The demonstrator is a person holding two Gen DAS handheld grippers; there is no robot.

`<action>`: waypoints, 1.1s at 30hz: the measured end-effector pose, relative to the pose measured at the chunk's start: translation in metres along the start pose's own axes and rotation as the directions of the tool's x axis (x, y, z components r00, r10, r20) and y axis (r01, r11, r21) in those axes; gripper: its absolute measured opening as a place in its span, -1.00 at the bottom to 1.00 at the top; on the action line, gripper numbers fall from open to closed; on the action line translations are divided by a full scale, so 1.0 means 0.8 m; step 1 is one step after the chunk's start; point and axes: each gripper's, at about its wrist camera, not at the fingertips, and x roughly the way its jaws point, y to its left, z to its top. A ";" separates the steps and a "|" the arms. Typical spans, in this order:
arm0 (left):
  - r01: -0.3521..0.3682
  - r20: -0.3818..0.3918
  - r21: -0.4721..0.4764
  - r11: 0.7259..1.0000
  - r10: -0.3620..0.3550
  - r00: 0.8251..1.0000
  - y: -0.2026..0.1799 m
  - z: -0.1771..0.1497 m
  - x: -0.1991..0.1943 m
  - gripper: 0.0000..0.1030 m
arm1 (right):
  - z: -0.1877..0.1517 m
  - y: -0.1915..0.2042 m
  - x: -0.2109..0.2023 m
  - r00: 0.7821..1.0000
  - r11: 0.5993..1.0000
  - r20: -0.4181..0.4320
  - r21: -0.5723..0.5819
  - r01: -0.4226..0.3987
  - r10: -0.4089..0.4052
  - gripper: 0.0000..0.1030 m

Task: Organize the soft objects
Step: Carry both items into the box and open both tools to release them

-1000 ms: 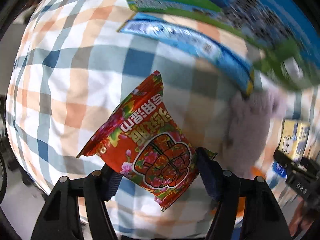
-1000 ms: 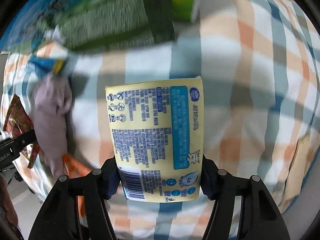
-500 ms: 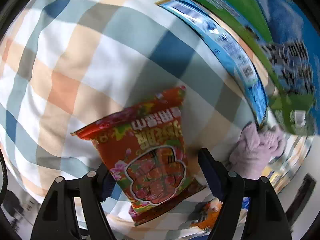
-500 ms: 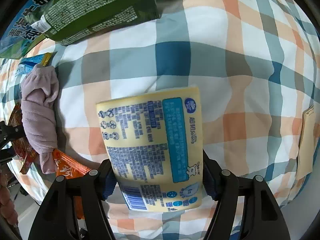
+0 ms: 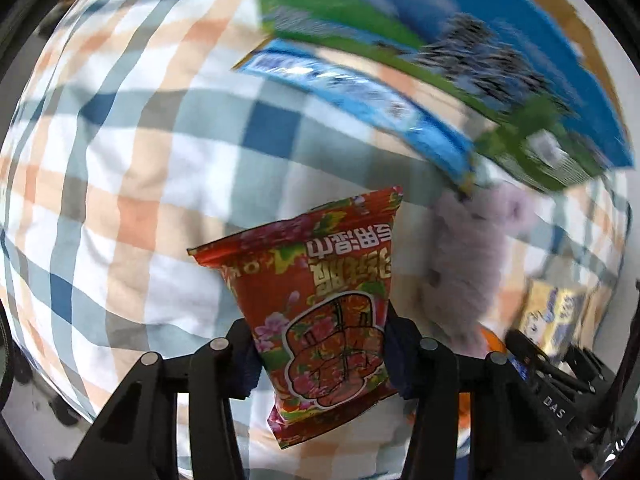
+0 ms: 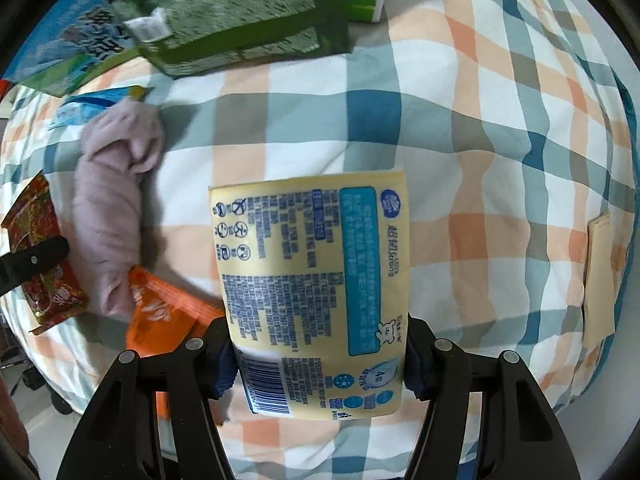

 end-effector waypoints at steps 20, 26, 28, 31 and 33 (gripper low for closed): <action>0.187 0.162 0.325 0.927 -0.249 0.955 -0.087 0.076 -0.201 -0.11 | 0.036 -0.002 -0.203 0.938 0.961 0.261 0.096 -0.259 0.227 0.28; 0.184 0.127 0.333 0.925 -0.237 0.963 -0.122 0.188 -0.175 -0.11 | 0.047 0.033 -0.229 0.942 0.974 0.284 0.087 -0.210 0.178 0.28; 0.181 0.107 0.328 0.927 -0.227 0.968 -0.130 0.229 -0.156 -0.11 | 0.085 0.045 -0.236 0.949 0.979 0.271 0.082 -0.187 0.159 0.28; 0.195 0.068 0.302 0.933 -0.225 0.972 -0.138 0.283 -0.121 -0.11 | 0.149 0.048 -0.224 0.959 0.985 0.249 0.076 -0.157 0.134 0.28; 0.200 0.040 0.286 0.937 -0.220 0.975 -0.141 0.314 -0.096 -0.11 | 0.193 0.041 -0.202 0.965 0.988 0.235 0.070 -0.140 0.120 0.28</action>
